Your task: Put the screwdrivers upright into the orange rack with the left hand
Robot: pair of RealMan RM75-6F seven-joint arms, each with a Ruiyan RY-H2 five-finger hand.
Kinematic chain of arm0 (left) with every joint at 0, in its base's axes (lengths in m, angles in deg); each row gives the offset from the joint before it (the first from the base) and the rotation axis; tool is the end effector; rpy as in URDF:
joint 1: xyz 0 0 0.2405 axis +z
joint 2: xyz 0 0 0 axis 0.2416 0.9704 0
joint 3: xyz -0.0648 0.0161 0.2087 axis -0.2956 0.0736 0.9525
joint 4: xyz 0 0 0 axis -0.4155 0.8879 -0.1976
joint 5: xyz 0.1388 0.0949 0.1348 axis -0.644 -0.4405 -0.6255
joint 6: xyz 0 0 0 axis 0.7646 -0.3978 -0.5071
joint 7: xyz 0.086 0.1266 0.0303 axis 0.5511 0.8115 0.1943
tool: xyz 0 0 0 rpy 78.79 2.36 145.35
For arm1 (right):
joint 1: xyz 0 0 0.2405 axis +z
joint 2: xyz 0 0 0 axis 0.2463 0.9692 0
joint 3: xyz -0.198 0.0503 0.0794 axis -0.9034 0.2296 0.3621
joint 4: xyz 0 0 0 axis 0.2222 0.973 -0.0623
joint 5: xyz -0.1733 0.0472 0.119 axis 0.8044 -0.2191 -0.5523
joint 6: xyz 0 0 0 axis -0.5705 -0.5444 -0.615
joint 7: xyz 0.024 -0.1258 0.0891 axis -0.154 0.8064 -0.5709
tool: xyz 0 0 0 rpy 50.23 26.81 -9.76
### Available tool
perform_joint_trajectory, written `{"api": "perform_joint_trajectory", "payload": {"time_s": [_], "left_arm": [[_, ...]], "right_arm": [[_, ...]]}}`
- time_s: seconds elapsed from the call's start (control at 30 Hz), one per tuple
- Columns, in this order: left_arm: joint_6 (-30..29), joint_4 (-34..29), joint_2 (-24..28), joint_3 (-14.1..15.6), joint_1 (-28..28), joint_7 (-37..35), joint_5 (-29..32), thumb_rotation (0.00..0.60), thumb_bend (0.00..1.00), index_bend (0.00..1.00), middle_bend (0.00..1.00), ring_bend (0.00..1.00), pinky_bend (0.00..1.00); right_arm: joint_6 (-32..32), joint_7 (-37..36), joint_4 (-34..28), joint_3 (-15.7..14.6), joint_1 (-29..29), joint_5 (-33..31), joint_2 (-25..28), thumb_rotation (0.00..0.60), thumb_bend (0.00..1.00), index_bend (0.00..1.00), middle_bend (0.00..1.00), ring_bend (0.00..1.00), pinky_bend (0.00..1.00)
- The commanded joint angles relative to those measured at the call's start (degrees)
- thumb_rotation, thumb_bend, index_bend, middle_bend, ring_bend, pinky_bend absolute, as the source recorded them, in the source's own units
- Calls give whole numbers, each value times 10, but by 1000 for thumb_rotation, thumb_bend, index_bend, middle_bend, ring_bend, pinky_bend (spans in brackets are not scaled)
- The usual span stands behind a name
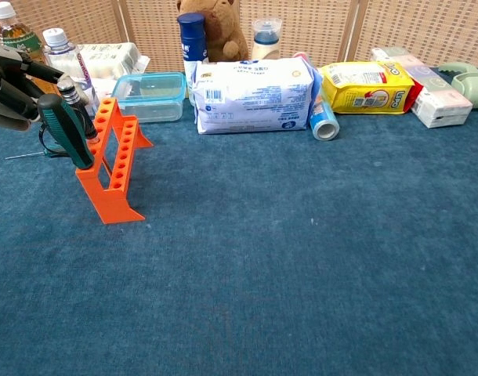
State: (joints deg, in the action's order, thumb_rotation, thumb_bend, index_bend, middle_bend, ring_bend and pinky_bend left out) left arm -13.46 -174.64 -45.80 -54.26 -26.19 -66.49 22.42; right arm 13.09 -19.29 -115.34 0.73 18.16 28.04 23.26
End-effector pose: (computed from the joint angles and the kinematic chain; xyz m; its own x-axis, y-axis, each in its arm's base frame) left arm -0.1493 0.3092 0.0495 -0.3634 0.4452 0.8183 0.9262 0.2670 0.2661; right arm -0.2901 -0.1889 0.2012 0.0408 -0.0683 0.9968 -0.9877 0.1478 0.0505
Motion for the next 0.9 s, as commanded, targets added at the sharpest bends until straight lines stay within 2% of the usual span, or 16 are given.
{"api": "perform_joint_trajectory", "payload": {"time_s": [0.03, 0.17, 0.23, 0.37, 0.5, 0.63, 0.73, 0.9], "left_arm": [[-1, 0, 0, 0, 0, 2, -1, 600, 459, 496, 1000, 1000, 1000], [-2, -3, 2, -1, 0, 4, -5, 600, 457, 491, 1000, 1000, 1000], [0, -3, 4, 1, 0, 7, -7, 600, 451, 451, 1000, 1000, 1000], [4, -2, 6, 6, -2, 14, -6, 600, 407, 299, 1000, 1000, 1000], [5, 0, 5, 7, -4, 16, -4, 600, 370, 198, 1000, 1000, 1000], [-5, -8, 6, -1, 1, 8, -11, 600, 334, 177, 1000, 1000, 1000], [-36, -24, 15, -12, 19, -3, -39, 600, 328, 177, 1000, 1000, 1000], [-85, -24, 23, -6, 30, 28, -47, 600, 328, 177, 1000, 1000, 1000]], "right_arm": [[0, 0, 0, 0, 0, -1, 0, 600, 0, 17, 17, 0, 0], [0, 0, 0, 0, 0, -1, 0, 600, 0, 17, 17, 0, 0], [0, 0, 0, 0, 0, 0, 0, 600, 0, 17, 17, 0, 0], [-2, -1, -1, 0, -1, 0, 1, 600, 0, 17, 17, 0, 0], [-1, -1, -1, 0, -1, 0, 1, 600, 0, 17, 17, 0, 0], [-1, -1, -1, 0, -1, 1, 1, 600, 0, 17, 17, 0, 0], [0, -1, 0, 0, 0, 1, 1, 600, 0, 17, 17, 0, 0], [-3, -2, -1, 0, -1, 3, 2, 600, 0, 17, 17, 0, 0]]}}
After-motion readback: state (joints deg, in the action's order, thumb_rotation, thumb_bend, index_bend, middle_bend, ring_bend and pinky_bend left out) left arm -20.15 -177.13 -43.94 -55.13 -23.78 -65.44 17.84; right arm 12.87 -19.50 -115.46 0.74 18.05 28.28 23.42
